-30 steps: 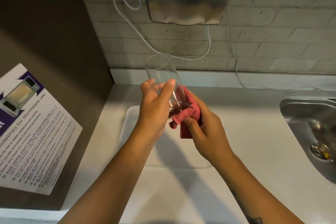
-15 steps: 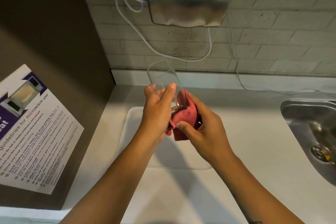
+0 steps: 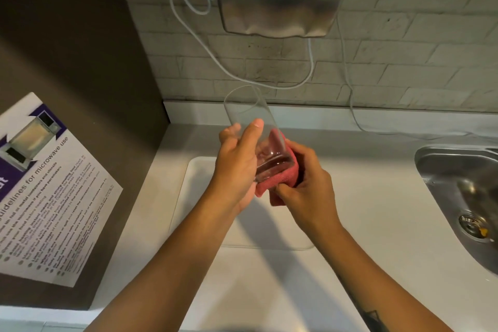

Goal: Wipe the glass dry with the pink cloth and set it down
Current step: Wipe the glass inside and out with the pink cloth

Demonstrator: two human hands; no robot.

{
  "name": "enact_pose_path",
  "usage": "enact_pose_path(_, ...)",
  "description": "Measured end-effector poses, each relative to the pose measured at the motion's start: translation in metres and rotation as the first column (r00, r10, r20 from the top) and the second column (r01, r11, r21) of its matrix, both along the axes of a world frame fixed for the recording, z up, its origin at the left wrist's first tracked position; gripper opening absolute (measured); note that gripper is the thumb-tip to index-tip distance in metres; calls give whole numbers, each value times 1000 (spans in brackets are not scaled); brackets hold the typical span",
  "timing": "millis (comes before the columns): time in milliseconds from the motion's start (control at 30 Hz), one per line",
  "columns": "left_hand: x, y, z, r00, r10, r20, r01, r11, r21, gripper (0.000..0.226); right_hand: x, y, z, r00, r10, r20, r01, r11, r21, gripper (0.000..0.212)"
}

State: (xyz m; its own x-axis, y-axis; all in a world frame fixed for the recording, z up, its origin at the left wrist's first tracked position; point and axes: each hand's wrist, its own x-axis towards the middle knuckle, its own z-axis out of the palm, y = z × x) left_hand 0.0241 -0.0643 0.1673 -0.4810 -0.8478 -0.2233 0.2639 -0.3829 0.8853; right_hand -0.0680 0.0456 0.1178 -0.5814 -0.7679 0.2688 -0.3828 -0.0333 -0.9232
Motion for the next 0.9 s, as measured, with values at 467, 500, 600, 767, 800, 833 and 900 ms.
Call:
enact_pose_path(467, 2, 4, -9, 996, 16, 91, 8, 966, -259, 71, 11, 9, 10, 997, -57, -45, 53, 996, -74, 71)
enact_pose_path(500, 3, 3, -10, 996, 24, 87, -1, 966, -258, 70, 8, 10, 11, 997, -63, -44, 59, 995, -86, 63)
enact_pose_path(600, 7, 0, -12, 992, 47, 115, -11, 955, -297, 73, 3, 14, 16, 999, -39, -15, 36, 987, -155, 53)
enact_pose_path(767, 13, 14, -19, 988, -82, 131, 125, 921, -368, 48, 4, 7, 29, 990, 56, -126, -74, 986, -149, 63)
enact_pose_path(800, 13, 17, -21, 988, -84, 128, 127, 919, -373, 48, 2, 4, 32, 991, 57, -121, -73, 988, -133, 61)
enact_pose_path(833, 13, 19, -22, 989, -80, 122, 121, 917, -380, 52, 1, 1, 36, 996, 59, -71, -67, 990, -125, 56)
enact_pose_path(900, 13, 19, -26, 992, -75, 101, 110, 906, -409, 64, 0, -2, 39, 997, 67, 40, -62, 991, -115, 49)
